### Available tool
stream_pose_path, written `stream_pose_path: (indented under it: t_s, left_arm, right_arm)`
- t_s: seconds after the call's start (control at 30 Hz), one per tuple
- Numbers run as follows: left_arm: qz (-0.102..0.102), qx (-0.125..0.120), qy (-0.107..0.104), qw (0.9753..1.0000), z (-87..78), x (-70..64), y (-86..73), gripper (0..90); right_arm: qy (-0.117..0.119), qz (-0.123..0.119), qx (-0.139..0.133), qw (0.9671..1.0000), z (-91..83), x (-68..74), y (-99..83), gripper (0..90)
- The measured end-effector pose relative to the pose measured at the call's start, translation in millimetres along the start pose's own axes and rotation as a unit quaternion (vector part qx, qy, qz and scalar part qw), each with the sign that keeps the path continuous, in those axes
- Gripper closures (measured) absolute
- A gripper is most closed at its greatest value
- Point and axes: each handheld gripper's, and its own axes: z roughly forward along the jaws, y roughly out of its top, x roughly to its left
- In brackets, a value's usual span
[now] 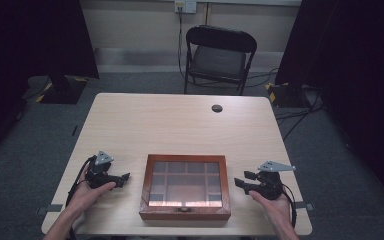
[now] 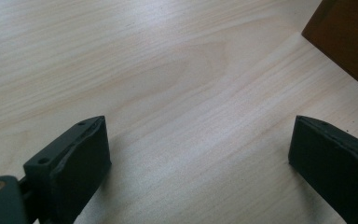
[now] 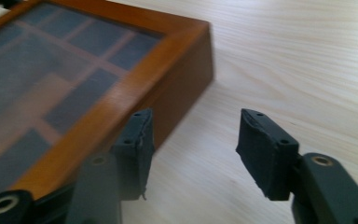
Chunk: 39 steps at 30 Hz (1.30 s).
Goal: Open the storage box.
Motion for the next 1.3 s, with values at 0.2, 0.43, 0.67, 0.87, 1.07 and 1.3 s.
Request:
stream_pose_path:
  t_s: [0.2, 0.43, 0.67, 0.87, 1.07, 1.3]
  left_arm:
    - [0.000, 0.000, 0.000, 1.0000, 0.0, 0.0, 0.0, 4.6]
    - [0.000, 0.000, 0.000, 1.0000, 0.1, 0.1, 0.0, 4.6]
    - [0.001, 0.000, 0.000, 1.0000, 0.1, 0.3, 0.1, 4.5]
    - [0.001, 0.000, -0.001, 1.0000, 0.1, 0.3, 0.1, 4.5]
    - [0.001, 0.000, -0.001, 1.0000, 0.1, 0.3, 0.1, 4.5]
    - [0.001, -0.001, 0.000, 1.0000, 0.3, 0.4, 0.2, 4.5]
  right_arm:
    - [0.041, -0.005, -0.010, 0.9991, -3.6, 17.2, 9.6, 51.0]
    - [0.108, -0.030, 0.001, 0.9937, 6.2, 43.6, 22.4, 61.6]
    - [0.161, -0.051, 0.010, 0.9856, 18.3, 67.1, 39.8, 62.4]
    - [0.193, -0.072, 0.029, 0.9781, 33.7, 87.0, 50.4, 61.5]
    - [0.227, -0.088, 0.038, 0.9692, 40.5, 103.6, 48.8, 67.5]
    - [0.256, -0.103, 0.061, 0.9592, 46.2, 114.2, 37.9, 74.9]
